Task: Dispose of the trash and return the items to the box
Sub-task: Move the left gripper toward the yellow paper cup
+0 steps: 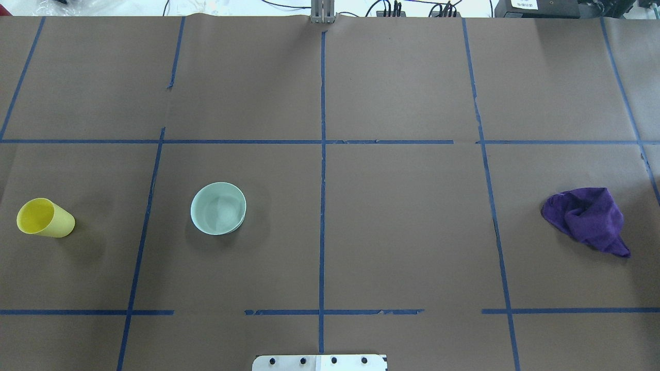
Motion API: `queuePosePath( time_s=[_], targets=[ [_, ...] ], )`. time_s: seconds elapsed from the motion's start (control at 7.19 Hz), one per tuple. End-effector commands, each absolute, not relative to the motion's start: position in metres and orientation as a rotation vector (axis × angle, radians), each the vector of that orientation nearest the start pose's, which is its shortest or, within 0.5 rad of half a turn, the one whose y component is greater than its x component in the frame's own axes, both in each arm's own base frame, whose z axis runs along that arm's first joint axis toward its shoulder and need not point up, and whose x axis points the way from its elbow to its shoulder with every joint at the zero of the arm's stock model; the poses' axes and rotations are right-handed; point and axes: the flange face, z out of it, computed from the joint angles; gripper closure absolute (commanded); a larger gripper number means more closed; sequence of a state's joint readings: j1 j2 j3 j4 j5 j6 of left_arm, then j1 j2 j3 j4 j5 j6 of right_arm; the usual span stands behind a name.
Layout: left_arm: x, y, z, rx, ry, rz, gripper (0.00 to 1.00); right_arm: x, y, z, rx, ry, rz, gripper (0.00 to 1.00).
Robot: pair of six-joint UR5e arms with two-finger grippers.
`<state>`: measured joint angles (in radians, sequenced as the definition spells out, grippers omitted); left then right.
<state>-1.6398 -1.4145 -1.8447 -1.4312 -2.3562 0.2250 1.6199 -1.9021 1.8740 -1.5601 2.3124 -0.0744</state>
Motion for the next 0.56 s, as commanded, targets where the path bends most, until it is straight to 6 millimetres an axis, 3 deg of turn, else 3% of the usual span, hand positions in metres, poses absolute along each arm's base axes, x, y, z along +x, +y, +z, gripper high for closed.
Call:
queuePosePath(
  time_s=[0.0,0.14,0.42],
  targets=[
    [-0.092,-0.417,0.607,0.101,0.780,0.145,0.00,0.083,-0.349,0.650,0.031,-0.740,-0.018,0.00],
    [-0.093,-0.417,0.608,0.099,0.775,0.141,0.00,0.083,-0.349,0.651,0.030,-0.739,-0.019,0.00],
    [-0.093,-0.425,0.589,0.162,0.763,0.172,0.00,0.083,-0.352,0.644,0.044,-0.746,-0.017,0.00]
  ],
)
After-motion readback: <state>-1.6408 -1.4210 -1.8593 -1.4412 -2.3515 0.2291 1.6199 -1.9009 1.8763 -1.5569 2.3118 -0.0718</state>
